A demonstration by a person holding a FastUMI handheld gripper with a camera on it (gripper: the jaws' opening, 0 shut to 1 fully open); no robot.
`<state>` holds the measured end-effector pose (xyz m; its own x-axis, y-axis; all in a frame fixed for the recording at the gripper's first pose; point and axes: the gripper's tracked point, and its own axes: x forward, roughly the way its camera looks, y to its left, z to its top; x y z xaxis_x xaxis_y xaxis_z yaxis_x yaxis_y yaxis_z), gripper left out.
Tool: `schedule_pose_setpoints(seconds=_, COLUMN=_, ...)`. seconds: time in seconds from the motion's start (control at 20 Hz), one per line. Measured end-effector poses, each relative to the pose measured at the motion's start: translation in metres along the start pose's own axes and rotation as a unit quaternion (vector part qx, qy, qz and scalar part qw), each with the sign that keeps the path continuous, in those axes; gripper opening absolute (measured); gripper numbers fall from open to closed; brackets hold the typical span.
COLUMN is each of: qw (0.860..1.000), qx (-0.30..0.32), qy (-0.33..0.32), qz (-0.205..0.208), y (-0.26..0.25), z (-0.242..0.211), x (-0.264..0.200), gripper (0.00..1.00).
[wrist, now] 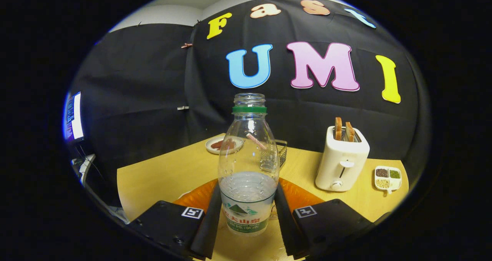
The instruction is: Take the bottle from table, then pour the juice into the cup, finally place the bottle on the coaster
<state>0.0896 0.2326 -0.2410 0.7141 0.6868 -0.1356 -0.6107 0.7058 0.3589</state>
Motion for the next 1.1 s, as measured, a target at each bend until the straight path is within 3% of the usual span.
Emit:
schedule_pose_setpoints(seconds=0.55, qw=0.999, qx=-0.008, qy=-0.032, qz=-0.016, y=-0.038, z=-0.008, x=0.054, gripper=0.72)
schedule_pose_setpoints(seconds=1.1, qw=0.999, qx=-0.004, qy=-0.022, qz=-0.030, y=-0.056, z=-0.036, x=0.076, gripper=0.73)
